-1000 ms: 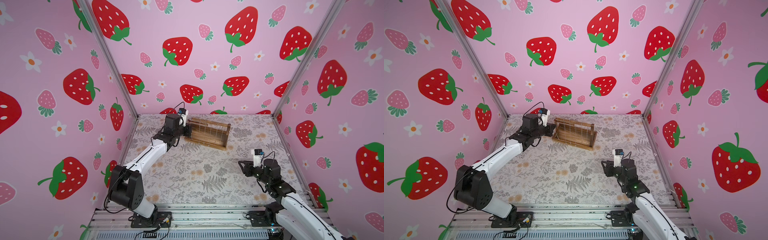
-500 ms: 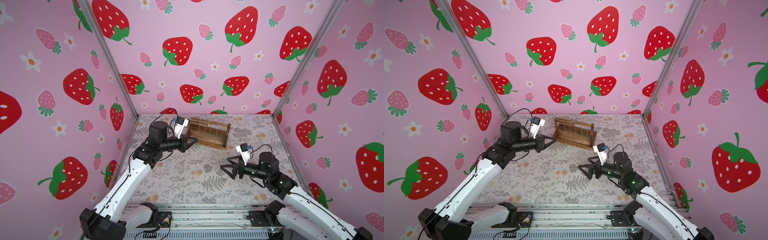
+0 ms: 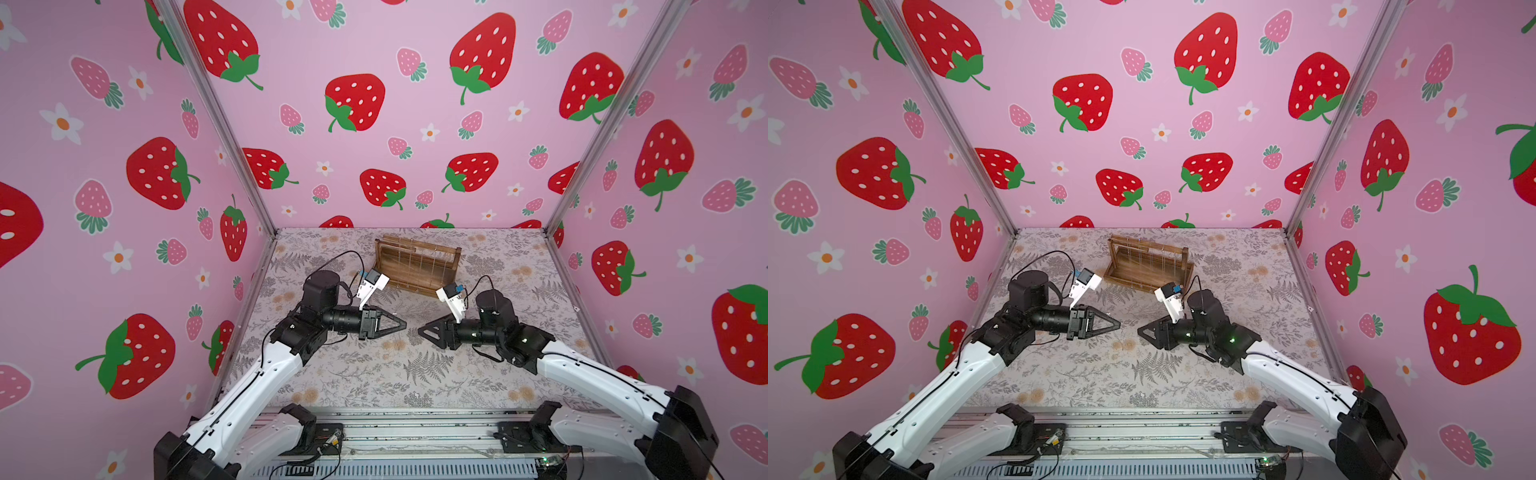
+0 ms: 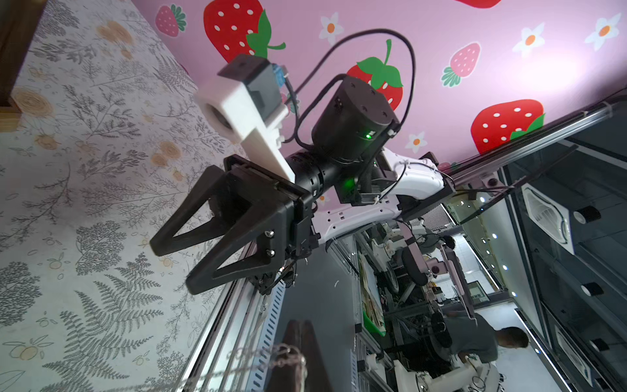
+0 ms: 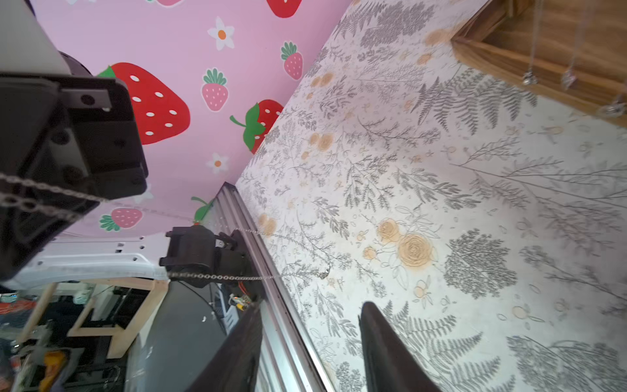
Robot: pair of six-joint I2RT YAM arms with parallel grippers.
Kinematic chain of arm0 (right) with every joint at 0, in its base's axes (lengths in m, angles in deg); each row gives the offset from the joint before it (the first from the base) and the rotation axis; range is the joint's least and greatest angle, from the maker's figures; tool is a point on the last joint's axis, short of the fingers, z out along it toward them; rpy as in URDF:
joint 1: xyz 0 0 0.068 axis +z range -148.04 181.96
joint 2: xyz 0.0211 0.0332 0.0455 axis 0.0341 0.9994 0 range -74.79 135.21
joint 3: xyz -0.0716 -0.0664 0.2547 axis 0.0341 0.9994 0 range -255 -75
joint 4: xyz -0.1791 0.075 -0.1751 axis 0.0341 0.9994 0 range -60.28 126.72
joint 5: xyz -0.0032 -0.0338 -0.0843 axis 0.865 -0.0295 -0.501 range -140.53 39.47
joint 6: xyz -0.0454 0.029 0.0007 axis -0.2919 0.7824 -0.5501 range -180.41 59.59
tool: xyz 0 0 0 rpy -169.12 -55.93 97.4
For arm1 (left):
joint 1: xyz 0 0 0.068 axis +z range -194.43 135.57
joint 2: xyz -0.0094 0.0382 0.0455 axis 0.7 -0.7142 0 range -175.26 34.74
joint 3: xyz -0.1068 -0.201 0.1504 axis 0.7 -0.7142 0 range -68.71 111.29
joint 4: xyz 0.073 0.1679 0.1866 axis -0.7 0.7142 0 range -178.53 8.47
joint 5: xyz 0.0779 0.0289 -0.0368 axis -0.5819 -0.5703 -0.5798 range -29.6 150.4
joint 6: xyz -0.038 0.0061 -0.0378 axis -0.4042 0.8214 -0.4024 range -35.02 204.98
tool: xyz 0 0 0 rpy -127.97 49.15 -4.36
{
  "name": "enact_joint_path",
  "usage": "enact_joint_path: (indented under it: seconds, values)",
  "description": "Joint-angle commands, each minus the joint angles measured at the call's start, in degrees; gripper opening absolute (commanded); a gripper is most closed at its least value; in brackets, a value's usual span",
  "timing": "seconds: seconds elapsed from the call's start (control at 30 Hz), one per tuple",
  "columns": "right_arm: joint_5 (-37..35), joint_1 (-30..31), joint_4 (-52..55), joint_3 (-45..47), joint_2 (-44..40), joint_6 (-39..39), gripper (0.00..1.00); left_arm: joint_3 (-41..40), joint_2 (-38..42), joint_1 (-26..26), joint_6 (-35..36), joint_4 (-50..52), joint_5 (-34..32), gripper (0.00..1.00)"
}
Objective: Take the necklace off the jewelry display stand
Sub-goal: Place the necklace at the center of the board.
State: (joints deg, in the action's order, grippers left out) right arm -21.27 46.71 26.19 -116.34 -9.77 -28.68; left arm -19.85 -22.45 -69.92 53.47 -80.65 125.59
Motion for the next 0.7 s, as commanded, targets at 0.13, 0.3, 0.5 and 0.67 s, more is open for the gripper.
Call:
enact_joint_path:
  seconds: [0.13,0.3,0.5,0.67]
  values:
    - [14.41,2.26,-12.86,-1.97,2.97,-2.27,0.45,-0.92,1.25,-0.88,-0.21,-1.42,2.23,0.0]
    - [19.19,3.02,-16.32,-2.67,3.49,-4.08,0.51,-1.35,1.9,-1.61,-0.15,-1.37,2.98,0.0]
    - [24.25,4.19,-18.41,-3.87,2.91,-5.15,0.61,-0.74,2.24,-2.27,2.14,2.12,2.6,0.0]
    - [23.13,4.57,-17.53,-5.15,3.53,-6.63,0.63,-0.88,2.51,-3.01,1.89,2.1,2.91,0.0]
